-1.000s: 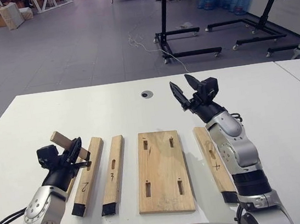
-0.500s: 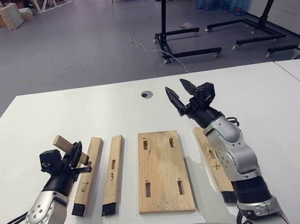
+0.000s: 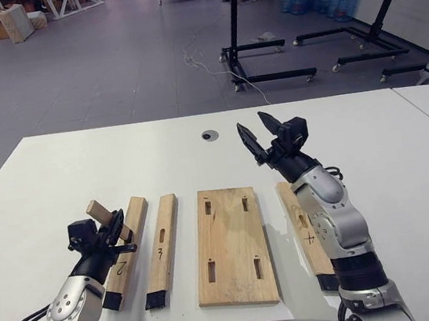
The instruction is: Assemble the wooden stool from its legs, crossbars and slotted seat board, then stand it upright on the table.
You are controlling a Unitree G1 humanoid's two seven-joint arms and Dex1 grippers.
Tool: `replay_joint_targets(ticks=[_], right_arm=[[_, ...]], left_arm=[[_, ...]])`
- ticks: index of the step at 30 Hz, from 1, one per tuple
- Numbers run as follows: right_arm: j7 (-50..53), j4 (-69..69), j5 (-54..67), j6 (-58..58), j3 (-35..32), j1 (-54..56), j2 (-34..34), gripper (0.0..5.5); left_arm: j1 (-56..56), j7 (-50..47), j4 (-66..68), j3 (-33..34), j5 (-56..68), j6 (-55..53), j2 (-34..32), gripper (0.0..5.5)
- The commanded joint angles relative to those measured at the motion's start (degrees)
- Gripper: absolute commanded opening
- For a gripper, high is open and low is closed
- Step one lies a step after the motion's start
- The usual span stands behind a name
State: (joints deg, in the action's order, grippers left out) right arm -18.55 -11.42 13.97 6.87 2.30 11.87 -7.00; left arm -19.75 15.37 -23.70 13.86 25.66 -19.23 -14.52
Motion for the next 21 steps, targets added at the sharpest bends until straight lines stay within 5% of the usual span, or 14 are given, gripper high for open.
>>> replay_joint_targets(ticks=[1, 21], right_arm=[[0.04, 0.22, -0.27, -0.22, -0.15, 0.90, -0.05, 3.04], [0.40, -0.64, -0.08, 0.03, -0.08, 0.30, 0.44, 3.04]], left_arm=[[1.10, -0.34, 1.10, 1.14, -0.08, -0.59, -0.47, 0.40], [-0.07, -0.46, -0.23, 0.55, -2.26, -2.93, -1.05, 0.40]])
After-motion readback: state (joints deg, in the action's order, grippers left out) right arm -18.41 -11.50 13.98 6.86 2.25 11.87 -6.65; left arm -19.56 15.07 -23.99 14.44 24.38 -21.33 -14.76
